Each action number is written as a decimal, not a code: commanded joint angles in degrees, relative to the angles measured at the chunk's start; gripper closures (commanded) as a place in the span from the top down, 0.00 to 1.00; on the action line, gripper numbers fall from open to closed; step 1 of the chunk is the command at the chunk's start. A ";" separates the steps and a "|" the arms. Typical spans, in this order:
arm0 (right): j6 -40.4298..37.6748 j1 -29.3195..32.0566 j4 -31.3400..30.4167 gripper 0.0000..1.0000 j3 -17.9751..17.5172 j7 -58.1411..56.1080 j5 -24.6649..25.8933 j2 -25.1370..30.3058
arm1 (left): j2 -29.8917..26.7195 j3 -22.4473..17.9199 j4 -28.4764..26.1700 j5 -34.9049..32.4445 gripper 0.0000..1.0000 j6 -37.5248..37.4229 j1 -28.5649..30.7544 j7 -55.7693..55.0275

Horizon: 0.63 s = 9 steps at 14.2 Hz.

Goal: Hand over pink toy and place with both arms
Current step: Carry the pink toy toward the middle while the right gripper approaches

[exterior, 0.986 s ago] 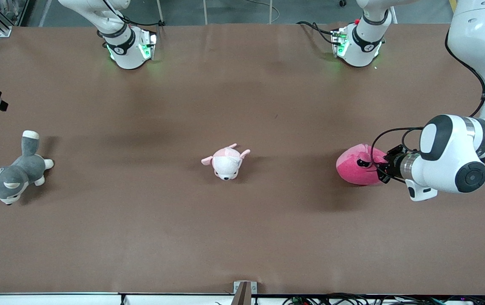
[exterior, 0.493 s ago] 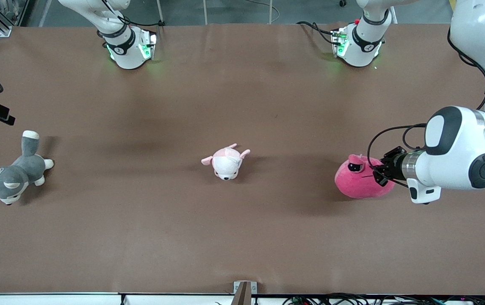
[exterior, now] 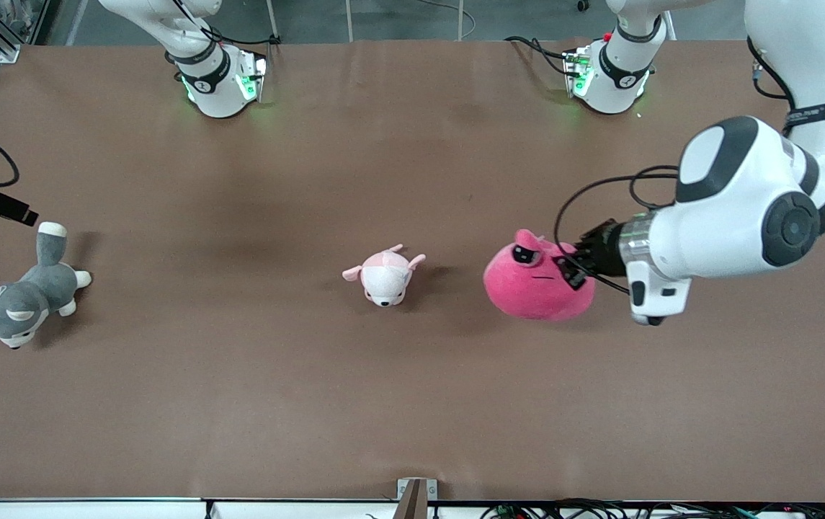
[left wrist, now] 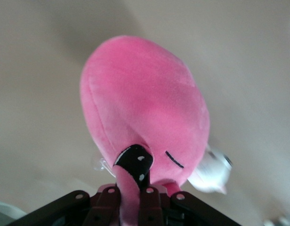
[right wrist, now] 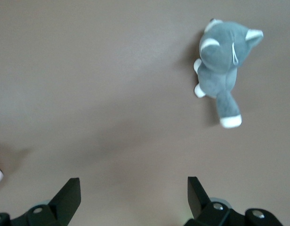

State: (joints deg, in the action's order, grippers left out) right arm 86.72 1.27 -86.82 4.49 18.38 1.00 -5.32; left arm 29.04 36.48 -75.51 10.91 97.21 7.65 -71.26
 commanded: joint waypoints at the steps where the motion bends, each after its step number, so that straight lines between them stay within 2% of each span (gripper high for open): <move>1: -0.32 -4.76 -0.54 1.00 -0.18 15.67 0.23 0.40 | 0.40 3.93 0.89 5.15 0.00 3.94 0.35 -0.72; 3: -0.32 -8.54 -0.54 1.00 -0.18 27.01 -1.77 0.40 | 0.58 6.05 0.89 7.36 0.00 9.02 -1.39 -0.98; 6: 0.20 -12.24 -0.37 1.00 -0.18 43.97 -8.01 0.40 | 0.75 6.05 0.89 10.51 0.00 18.41 -7.62 -1.16; 9: 0.56 -16.72 0.07 1.00 -0.18 54.54 -10.22 0.31 | 2.15 5.88 0.89 11.50 0.00 28.36 -13.43 -1.07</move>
State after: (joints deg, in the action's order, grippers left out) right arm 86.96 -12.75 -86.82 3.83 66.41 -7.83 -5.33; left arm 29.97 42.27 -75.48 21.20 121.02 -3.26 -72.08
